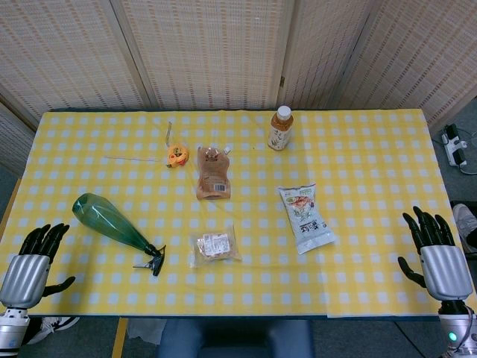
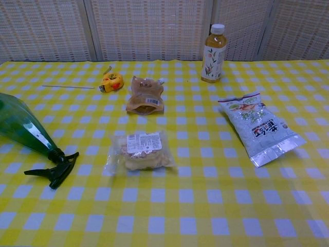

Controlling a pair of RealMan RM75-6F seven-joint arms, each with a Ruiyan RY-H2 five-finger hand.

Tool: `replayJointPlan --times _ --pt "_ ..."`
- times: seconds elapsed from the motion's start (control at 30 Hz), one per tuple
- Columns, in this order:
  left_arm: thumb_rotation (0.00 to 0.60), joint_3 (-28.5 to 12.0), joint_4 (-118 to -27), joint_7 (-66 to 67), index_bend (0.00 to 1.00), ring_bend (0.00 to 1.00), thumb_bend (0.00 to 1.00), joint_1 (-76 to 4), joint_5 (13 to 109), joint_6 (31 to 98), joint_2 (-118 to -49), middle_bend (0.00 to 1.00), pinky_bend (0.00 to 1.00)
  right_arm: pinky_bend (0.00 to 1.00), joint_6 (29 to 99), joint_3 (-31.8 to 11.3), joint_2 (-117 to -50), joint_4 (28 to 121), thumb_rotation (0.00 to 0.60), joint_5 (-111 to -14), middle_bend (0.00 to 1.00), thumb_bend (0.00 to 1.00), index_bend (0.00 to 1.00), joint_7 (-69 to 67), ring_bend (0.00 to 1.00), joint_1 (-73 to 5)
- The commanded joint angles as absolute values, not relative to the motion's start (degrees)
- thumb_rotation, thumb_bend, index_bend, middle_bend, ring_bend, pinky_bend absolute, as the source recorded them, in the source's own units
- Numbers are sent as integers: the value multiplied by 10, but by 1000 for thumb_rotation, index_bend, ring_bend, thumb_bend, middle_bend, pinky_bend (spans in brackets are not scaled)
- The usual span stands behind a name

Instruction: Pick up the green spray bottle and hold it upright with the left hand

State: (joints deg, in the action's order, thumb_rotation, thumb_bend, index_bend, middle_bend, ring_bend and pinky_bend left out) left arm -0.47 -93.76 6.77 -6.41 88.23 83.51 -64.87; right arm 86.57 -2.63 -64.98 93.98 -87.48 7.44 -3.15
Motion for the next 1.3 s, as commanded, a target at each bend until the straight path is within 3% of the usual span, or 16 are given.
replayJointPlan --times 0.03,0.17,0.23,0.3,0.33,0.4,0.43,0.6,0.73,1.3 --pt "600 -4 -942 72 6 68 135 -65 879 831 -647 114 109 0 868 -26 -651 937 600 -879 0 345 0 70 0 -32" --pt "600 -2 -938 67 2 97 135 -69 904 839 -654 125 146 0 874 -22 -649 937 600 -887 0 345 0 65 0 -28" --pt "600 3 -933 60 5 220 135 -72 928 848 -659 214 290 0 879 -22 -646 937 600 -888 0 345 0 61 0 -25" --pt "600 10 -924 43 29 540 136 -76 964 859 -666 474 639 0 881 -20 -643 939 600 -889 0 344 0 58 0 -22" --pt "600 16 -921 31 51 649 138 -81 982 858 -668 580 739 0 882 -20 -641 941 600 -889 0 344 0 55 0 -21" --pt "600 25 -923 19 151 913 146 -94 1001 843 -663 896 944 0 880 -21 -641 942 600 -887 0 345 0 55 0 -22" --pt "600 28 -925 19 196 971 147 -104 1010 830 -658 974 986 0 878 -21 -641 942 600 -885 0 345 0 58 0 -22" --pt "600 21 -925 87 340 1000 146 -139 1017 775 -655 1000 1000 0 864 -21 -643 944 600 -877 0 345 0 67 0 -26" --pt "600 0 -936 97 401 1000 148 -167 984 735 -652 1000 1000 0 849 -21 -637 947 600 -868 0 345 0 61 0 -30" --pt "600 -19 -876 108 415 1000 161 -280 968 605 -732 1000 1000 0 827 -15 -617 947 600 -866 0 345 0 33 0 -35"
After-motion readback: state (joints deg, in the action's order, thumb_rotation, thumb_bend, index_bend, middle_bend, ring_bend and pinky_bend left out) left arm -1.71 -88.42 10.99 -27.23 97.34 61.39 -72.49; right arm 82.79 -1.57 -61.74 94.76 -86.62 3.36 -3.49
